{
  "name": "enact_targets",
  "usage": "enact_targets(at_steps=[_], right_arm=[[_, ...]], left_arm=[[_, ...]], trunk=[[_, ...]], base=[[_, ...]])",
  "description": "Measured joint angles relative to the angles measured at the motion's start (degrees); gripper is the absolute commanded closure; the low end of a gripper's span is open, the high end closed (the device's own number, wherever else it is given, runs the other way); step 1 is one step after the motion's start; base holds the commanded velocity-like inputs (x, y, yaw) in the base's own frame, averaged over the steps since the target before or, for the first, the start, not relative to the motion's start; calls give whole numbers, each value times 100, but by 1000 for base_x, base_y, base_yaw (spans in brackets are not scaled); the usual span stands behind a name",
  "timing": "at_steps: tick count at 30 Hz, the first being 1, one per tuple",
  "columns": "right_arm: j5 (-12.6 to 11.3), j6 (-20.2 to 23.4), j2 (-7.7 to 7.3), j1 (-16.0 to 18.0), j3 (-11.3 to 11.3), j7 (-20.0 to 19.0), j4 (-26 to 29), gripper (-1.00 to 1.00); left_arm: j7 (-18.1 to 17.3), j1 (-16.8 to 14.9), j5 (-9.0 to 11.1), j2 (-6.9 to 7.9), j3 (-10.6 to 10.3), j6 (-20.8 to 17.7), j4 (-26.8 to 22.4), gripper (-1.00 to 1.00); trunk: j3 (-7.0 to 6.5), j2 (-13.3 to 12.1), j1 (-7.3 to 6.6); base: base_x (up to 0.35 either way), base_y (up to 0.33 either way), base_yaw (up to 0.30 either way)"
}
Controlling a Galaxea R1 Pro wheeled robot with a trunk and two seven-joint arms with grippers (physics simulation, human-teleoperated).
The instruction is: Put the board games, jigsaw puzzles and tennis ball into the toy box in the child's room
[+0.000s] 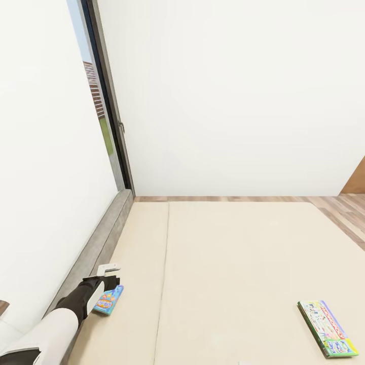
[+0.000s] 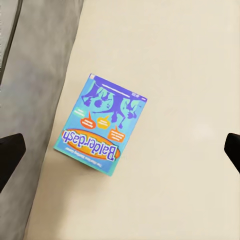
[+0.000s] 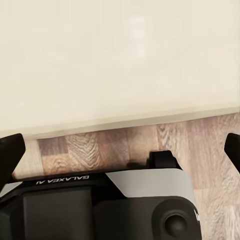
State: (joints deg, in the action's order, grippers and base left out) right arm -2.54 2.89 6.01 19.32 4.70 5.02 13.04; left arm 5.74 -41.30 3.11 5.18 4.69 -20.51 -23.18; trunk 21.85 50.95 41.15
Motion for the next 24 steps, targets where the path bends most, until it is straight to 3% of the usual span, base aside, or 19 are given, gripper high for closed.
enact_targets(at_steps=[10, 17, 24], right_arm=[[1, 10, -26, -43, 0, -166, 56, -100], [-19, 67, -81, -59, 2, -906, 255, -100], [-49, 91, -94, -52, 9, -1234, 333, -100]], left_arm=[[2, 0, -2, 2, -3, 0, 0, -100], [3, 0, -1, 0, -3, 2, 0, -100], [3, 0, -2, -4, -2, 8, 0, -100]], trunk=[[0, 0, 0], [0, 0, 0], [0, 0, 0]], base=[[0, 0, 0], [0, 0, 0], [0, 0, 0]])
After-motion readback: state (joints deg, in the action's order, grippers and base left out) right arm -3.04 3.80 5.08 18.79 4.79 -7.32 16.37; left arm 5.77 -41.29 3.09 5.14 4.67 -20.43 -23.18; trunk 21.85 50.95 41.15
